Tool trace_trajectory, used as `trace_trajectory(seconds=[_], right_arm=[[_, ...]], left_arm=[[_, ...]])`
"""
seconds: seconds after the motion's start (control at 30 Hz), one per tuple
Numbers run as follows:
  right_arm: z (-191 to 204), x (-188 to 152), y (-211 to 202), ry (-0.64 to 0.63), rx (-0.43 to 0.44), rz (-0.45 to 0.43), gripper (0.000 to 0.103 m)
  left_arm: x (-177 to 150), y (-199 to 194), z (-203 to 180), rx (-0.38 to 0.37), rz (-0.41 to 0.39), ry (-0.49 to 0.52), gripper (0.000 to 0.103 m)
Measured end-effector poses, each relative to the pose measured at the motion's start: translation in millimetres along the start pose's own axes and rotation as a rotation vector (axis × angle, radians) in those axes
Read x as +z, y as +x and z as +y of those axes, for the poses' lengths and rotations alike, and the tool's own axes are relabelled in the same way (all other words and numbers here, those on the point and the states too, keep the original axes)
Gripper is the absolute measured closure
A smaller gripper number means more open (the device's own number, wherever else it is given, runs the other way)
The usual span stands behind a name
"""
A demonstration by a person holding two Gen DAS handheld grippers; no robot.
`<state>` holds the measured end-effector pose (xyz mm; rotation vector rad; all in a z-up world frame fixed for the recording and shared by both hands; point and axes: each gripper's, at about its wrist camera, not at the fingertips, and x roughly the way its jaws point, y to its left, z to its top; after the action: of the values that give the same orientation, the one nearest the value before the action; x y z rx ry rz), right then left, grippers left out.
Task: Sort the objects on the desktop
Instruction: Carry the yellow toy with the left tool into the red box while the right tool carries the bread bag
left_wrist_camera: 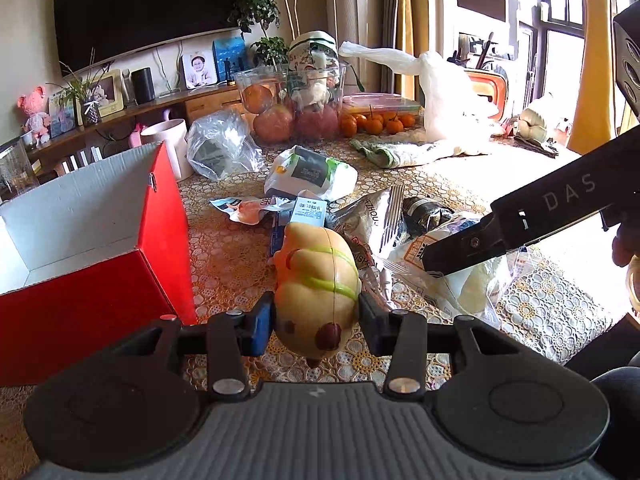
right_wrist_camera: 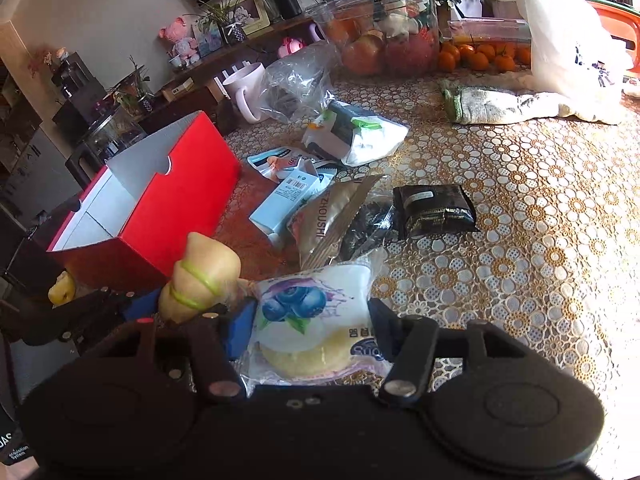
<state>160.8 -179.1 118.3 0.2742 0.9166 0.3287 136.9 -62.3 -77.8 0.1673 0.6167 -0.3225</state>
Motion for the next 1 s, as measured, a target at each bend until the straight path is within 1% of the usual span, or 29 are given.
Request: trace_trajectory(seconds=[0.2, 0.3, 0.43, 0.57, 0.77, 1.0], right_arm=[[17.2, 5.2, -23.6, -0.034, 0.021, -0.03, 0.044], [25.6, 7.4, -31.8, -0.039, 0.04, -0.035, 0.043], [39.6, 10.9, -40.0, -0.054, 0.059, -0.044, 0.043], [60.9, 16.0, -49.8, -0.103, 0.078, -0.058, 0.043], [94.5, 25.7, -51.0, -0.178, 0.102, -0.047, 0.043], [133.8, 39.8, -45.2, -0.271, 0.138, -0.044, 0.043]], left_arm=[[8.7, -36.3, 6.3, 0.016, -0.017, -0.024, 0.06], [10.5, -56.0, 13.5, 0.024, -0.011, -0.04, 0.06], [10.7, -79.3, 29.5, 0.039, 0.004, -0.069, 0.06], [13.3, -99.9, 47.6, 0.063, 0.012, -0.092, 0.06], [19.8, -121.8, 77.6, 0.087, 0.028, -0.127, 0.06], [28.9, -135.2, 108.9, 0.107, 0.039, -0.142, 0.06]])
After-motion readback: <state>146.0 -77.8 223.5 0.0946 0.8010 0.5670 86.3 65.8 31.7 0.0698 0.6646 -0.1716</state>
